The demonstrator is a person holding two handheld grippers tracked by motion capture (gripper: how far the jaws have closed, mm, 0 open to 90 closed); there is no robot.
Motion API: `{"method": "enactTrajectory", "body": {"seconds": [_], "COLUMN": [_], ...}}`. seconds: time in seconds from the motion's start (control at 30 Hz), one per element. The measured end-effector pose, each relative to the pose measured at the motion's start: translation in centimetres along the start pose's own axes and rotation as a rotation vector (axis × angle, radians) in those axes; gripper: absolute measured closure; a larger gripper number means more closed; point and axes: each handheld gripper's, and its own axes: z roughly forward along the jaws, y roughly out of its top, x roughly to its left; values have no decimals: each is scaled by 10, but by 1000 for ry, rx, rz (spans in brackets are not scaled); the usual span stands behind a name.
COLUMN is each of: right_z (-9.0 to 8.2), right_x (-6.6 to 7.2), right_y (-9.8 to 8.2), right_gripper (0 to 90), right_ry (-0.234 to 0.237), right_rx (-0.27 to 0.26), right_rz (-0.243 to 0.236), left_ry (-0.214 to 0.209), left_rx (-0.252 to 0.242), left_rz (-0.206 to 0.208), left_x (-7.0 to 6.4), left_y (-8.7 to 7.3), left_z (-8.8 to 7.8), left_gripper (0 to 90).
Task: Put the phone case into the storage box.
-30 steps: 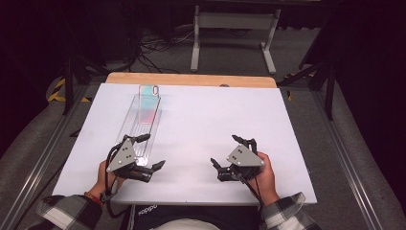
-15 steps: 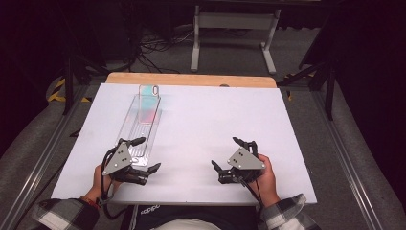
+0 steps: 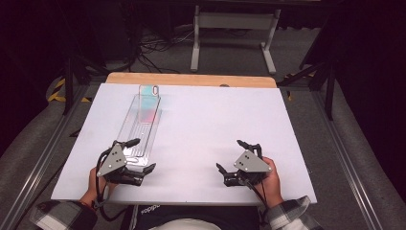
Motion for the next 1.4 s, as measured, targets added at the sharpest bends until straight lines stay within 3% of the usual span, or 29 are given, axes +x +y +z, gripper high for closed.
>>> {"method": "enactTrajectory", "body": {"seconds": [0.37, 0.8, 1.4], "right_z": [-1, 0, 1], "right_x": [0, 3, 2], "right_y": [-2, 3, 2], "right_gripper": [39, 39, 40], "right_ry": [8, -16, -15], "right_rx": [-2, 0, 4], "right_rz": [-8, -6, -7], "left_ry": [17, 9, 8], "left_rx": [-5, -17, -14], "left_rz": [-5, -4, -6], "left_x": [2, 2, 3], "left_y": [0, 0, 0], "left_z": [-3, -6, -4], "left_gripper": [58, 56, 55]}}
